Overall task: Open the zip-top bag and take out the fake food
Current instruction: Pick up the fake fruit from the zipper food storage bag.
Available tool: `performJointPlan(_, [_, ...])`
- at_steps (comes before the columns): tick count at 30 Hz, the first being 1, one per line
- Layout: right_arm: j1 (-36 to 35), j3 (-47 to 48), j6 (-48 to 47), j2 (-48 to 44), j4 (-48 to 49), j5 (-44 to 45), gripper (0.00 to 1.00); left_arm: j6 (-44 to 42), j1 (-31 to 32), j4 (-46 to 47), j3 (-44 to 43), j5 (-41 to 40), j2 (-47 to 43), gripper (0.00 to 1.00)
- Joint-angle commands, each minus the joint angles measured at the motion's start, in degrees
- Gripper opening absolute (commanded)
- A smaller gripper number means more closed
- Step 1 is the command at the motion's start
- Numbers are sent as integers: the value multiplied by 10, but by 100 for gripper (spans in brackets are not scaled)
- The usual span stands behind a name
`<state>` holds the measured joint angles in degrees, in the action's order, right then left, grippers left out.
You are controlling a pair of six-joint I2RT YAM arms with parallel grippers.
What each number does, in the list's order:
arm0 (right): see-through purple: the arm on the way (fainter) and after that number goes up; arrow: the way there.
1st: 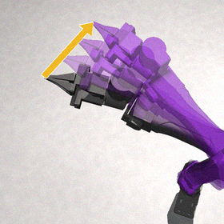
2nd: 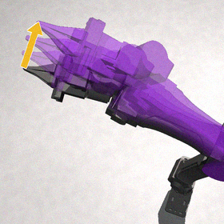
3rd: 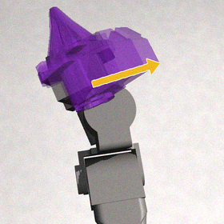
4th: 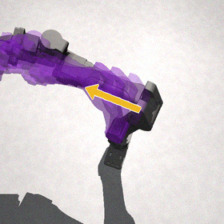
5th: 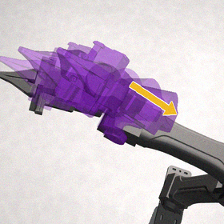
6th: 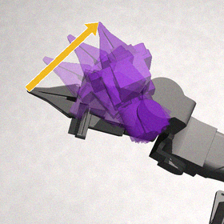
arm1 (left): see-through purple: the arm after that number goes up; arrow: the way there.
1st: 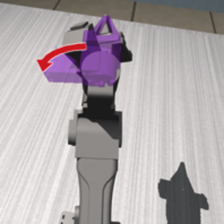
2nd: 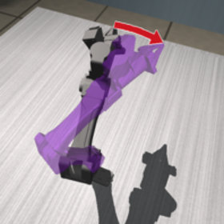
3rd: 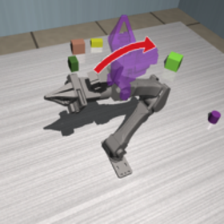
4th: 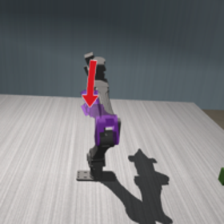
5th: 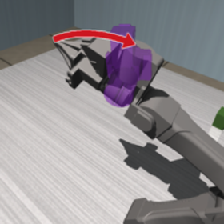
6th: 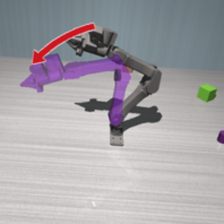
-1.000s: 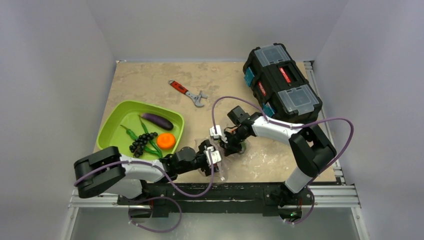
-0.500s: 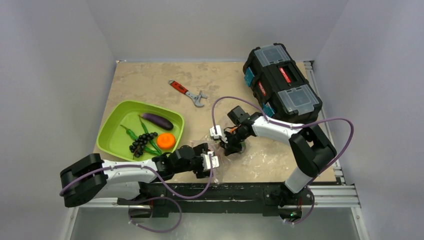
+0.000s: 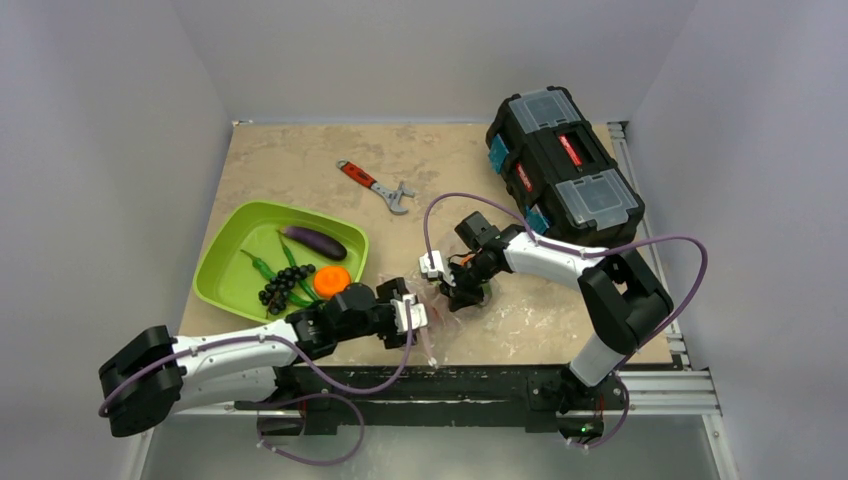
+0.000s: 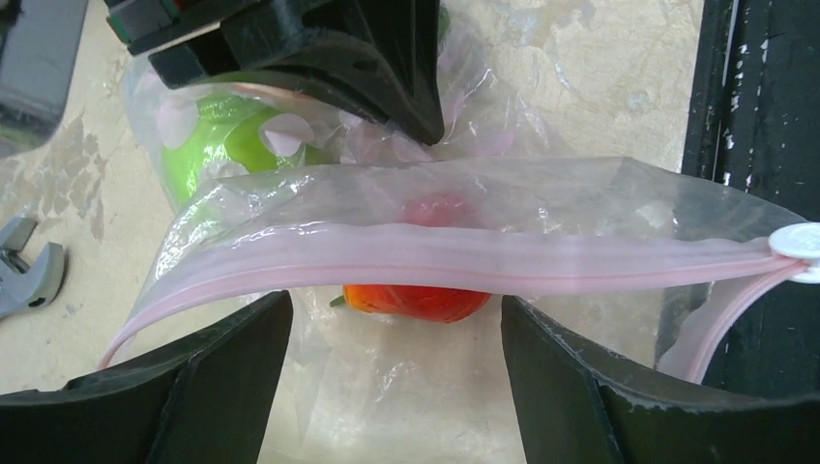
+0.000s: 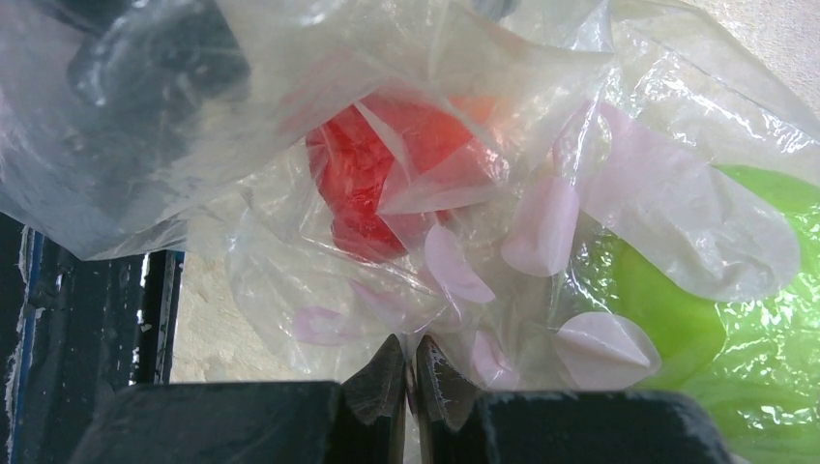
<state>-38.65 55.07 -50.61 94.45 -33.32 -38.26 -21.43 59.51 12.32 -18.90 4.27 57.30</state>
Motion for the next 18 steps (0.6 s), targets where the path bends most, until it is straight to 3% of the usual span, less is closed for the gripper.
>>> performJointPlan(1, [-1, 6, -10, -24, 4, -1, 5, 38, -20, -2, -22, 25, 15, 78])
performJointPlan(18, [-1, 7, -9, -20, 2, -2, 5, 147, -38, 85, -38, 25, 115, 80])
